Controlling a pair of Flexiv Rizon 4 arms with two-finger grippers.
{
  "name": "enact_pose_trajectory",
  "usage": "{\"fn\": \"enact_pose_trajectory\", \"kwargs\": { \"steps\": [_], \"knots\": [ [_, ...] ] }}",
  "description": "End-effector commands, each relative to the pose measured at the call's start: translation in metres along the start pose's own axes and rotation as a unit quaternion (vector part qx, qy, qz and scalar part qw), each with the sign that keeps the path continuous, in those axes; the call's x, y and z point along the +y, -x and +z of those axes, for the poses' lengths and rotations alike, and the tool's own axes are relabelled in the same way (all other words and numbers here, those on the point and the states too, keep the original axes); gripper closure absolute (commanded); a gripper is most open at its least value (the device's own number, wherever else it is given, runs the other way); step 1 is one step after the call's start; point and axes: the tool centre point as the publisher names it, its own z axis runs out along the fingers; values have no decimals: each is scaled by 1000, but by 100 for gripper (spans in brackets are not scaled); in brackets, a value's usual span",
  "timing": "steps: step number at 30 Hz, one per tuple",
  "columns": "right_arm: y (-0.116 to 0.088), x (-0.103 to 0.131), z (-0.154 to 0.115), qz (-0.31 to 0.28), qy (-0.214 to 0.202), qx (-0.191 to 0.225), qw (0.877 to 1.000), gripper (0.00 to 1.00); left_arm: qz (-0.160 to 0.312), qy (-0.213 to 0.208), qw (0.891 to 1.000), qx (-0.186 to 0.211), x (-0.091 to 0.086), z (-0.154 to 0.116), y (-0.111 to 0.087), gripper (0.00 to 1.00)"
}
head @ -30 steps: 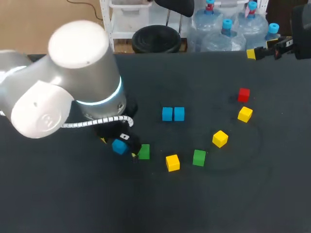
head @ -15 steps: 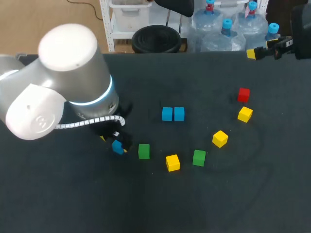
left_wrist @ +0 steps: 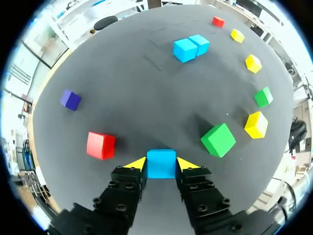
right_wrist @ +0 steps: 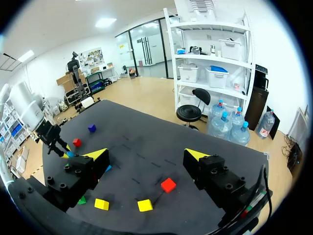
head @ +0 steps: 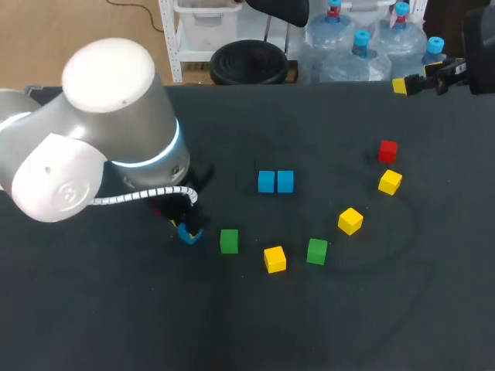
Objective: Place the blue cubes, place green cubes on the blue cubes, place the yellow cubes on the green cubes, then place the red cubes on the yellow cubes, and place purple cube on the red cubes.
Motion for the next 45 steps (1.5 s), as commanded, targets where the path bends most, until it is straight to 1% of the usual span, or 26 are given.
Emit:
{"fn": "enact_pose_trajectory", "kwargs": {
  "steps": [1,3,5,6,7,9,11,13,16,18,20,24,28,29,30,32,33,34,37,38,40,41,42,43,45],
  "knots": [
    [0,0,1,0,0,0,1000,0,30,-13,999,-7,2,-11,9,100],
    [0,0,1,0,0,0,1000,0,64,-29,997,-32,4,-21,17,100],
    [0,0,1,0,0,0,1000,0,104,-30,992,-62,6,-33,27,100],
    [0,0,1,0,0,0,1000,0,123,-35,989,-72,8,-39,32,100],
    [0,0,1,0,0,0,1000,0,137,-31,987,-79,10,-43,36,100],
    [0,0,1,0,0,0,1000,0,170,-30,981,-86,15,-49,43,100],
    [0,0,1,0,0,0,1000,0,208,-30,973,-93,17,-54,50,100],
    [0,0,1,0,0,0,1000,0,257,-26,962,-92,18,-56,56,100],
    [0,0,1,0,0,0,1000,0,310,-28,946,-88,20,-56,65,100],
    [0,0,1,0,0,0,1000,0,338,-26,937,-86,20,-55,72,100],
    [0,0,1,0,0,0,1000,0,351,-31,932,-87,21,-54,81,100],
    [0,0,1,0,0,0,1000,0,418,-23,905,-79,14,-53,94,100],
    [0,0,1,0,0,0,1000,0,489,-28,869,-69,3,-51,105,100],
    [0,0,1,0,0,0,1000,0,503,-35,861,-66,0,-51,107,100],
    [0,0,1,0,0,0,1000,0,513,-38,855,-63,-2,-51,109,100],
    [0,0,1,0,0,0,1000,0,536,-32,842,-54,-4,-47,114,100],
    [0,0,1,0,0,0,1000,0,546,-27,836,-49,-4,-46,116,100],
    [0,0,1,0,0,0,1000,0,551,-29,833,-44,-5,-44,118,100],
    [0,0,1,0,0,0,1000,0,554,-29,832,-22,-7,-40,124,100],
    [0,0,1,0,0,0,1000,0,550,-27,835,-11,-6,-36,126,100],
    [0,0,1,0,0,0,1000,0,522,-34,852,3,-3,-27,133,100],
    [0,0,1,0,0,0,1000,0,502,-47,864,9,0,-22,136,100],
    [0,0,1,0,0,0,1000,0,489,-50,871,17,2,-17,138,100],
    [0,0,1,0,0,0,1000,0,484,-46,874,23,5,-12,140,100],
    [0,0,1,0,0,0,1000,0,456,-50,888,30,8,-7,145,100]
  ]
}}
